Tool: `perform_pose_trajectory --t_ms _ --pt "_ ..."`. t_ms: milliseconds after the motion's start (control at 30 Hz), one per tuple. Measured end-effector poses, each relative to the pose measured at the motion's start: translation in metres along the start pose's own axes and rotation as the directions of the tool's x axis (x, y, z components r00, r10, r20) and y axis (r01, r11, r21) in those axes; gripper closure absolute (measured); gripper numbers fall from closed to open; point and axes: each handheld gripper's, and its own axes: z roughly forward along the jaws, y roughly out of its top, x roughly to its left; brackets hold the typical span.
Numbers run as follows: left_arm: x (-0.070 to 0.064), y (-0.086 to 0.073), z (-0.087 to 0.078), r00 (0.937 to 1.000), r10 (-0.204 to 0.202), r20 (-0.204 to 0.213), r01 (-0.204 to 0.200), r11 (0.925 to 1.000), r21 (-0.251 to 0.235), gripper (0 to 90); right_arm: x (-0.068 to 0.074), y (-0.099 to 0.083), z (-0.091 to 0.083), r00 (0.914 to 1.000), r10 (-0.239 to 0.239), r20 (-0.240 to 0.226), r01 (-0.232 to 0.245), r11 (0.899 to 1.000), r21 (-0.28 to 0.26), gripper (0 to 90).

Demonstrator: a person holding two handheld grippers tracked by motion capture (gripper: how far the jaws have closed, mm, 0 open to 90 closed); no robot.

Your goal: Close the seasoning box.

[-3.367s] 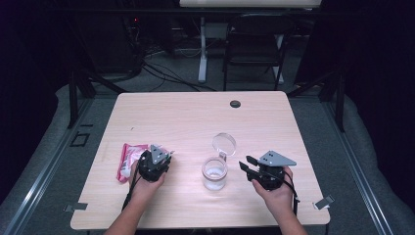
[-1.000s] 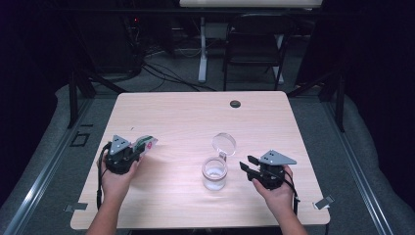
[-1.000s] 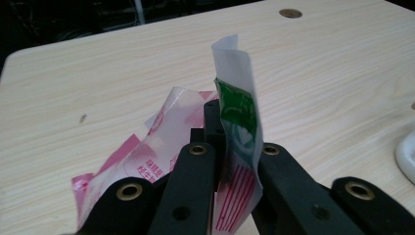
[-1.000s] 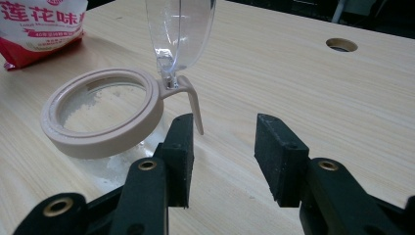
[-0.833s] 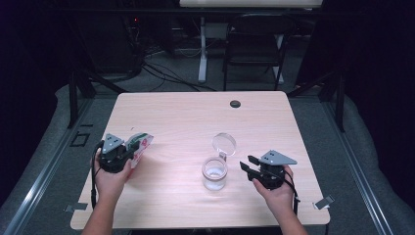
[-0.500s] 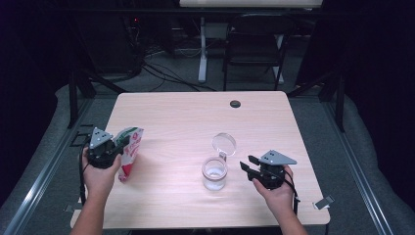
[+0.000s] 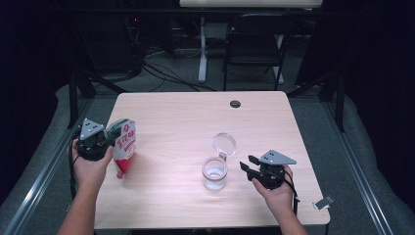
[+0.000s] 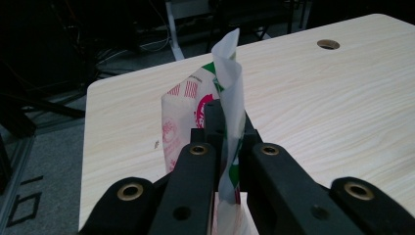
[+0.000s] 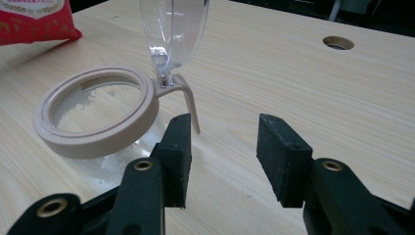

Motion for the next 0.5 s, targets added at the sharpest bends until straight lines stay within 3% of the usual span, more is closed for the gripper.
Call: perform_pose_trajectory --t_ms 233,500 --pt "-0.008 0.014 -0.004 0.9995 0.010 0.030 -0.009 0.9996 -0.028 90.0 -0.002 0.000 -0.002 1.0000 -0.001 0.001 0.001 1.000 -0.006 56.5" --pt "-0.040 0.027 -0.002 0.9923 0.078 0.096 -0.073 0.9958 -0.056 90.0 -0.001 0.001 -0.002 0.9999 -0.008 -0.007 0.008 1.000 -0.008 56.6"
